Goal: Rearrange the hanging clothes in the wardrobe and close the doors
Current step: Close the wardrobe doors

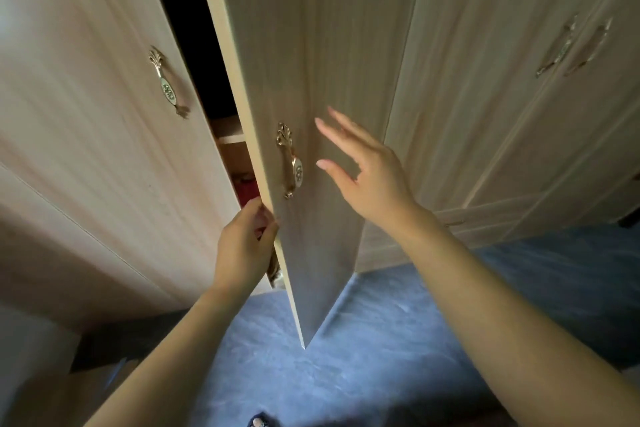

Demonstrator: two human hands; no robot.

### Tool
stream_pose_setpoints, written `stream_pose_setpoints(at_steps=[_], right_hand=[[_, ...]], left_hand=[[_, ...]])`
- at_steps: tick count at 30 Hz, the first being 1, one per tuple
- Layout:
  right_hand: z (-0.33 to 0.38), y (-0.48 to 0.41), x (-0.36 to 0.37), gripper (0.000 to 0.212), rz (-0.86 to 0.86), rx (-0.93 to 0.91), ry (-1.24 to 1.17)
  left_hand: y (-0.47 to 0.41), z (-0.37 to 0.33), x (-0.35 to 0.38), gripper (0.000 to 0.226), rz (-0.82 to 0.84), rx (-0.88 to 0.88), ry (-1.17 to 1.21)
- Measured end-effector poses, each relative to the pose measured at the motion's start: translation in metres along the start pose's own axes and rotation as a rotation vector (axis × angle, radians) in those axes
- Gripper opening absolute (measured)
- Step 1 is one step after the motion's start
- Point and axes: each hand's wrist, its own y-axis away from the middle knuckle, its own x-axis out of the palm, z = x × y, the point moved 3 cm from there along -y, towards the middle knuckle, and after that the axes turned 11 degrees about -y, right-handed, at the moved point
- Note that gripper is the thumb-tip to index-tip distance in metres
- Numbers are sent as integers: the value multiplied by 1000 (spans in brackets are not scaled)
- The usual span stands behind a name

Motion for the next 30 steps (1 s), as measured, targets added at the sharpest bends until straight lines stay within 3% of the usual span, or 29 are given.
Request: stream_pose_setpoints(at_steps=[5, 9, 16, 22, 27, 30], right_hand=[[-17, -44, 58, 67, 26, 8, 146], [-31, -79, 90, 77, -50, -42, 239], [-63, -113, 125, 69, -149, -157, 337], [-81, -129, 147, 64, -206, -147, 387], [-95, -140, 158, 71, -229, -142, 460], [-106, -147, 161, 70, -245, -172, 490]], left_hand=[[-50, 36, -30, 35, 7, 52, 50], [-87, 55, -46, 48, 0, 115, 36], [-140, 79, -59, 42, -30, 94, 83], [-182, 57, -101, 55, -298, 202, 60], [-216, 33, -116, 66, -580, 526, -309], [-230, 34, -113, 63, -668, 610, -431]])
